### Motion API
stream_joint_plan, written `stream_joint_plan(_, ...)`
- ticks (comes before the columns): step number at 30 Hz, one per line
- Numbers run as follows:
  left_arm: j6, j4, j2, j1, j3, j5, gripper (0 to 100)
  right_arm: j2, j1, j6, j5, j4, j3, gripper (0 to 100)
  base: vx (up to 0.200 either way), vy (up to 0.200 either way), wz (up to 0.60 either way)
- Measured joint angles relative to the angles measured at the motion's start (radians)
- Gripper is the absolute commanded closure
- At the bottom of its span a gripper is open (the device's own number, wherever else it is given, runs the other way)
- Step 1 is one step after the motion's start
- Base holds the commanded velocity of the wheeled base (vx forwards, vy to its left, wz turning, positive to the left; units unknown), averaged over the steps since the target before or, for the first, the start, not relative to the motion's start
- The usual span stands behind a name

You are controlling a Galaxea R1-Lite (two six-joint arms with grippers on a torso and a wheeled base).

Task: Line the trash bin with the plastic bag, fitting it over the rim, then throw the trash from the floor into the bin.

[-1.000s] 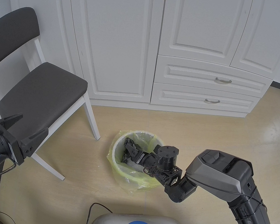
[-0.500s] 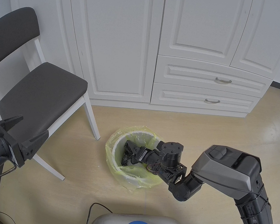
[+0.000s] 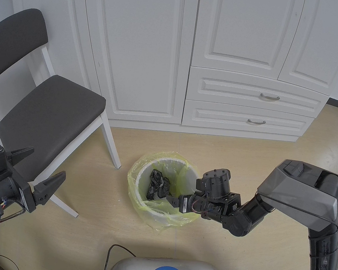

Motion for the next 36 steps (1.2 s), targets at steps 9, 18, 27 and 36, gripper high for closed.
stream_joint_plan(9,0.009,-0.001,0.014,-0.004,0.010,0.001,0,-0.031,0.031,-0.030,-0.150,0.489,-0.093,0,0.000,0.000,0.00)
stream_joint_plan(18,0.011,-0.002,0.026,-0.004,0.017,0.001,0,-0.023,0.047,-0.122,-0.186,0.522,-0.087,0,0.000,0.000,0.00)
stream_joint_plan(27,0.009,-0.002,0.030,-0.004,0.018,0.001,0,0.049,-0.007,-0.128,-0.194,0.574,-0.150,0,0.000,0.000,0.00)
stream_joint_plan(36,0.005,-0.002,0.034,-0.002,0.016,0.001,0,0.124,-0.088,-0.123,-0.208,0.680,-0.264,0,0.000,0.000,0.00)
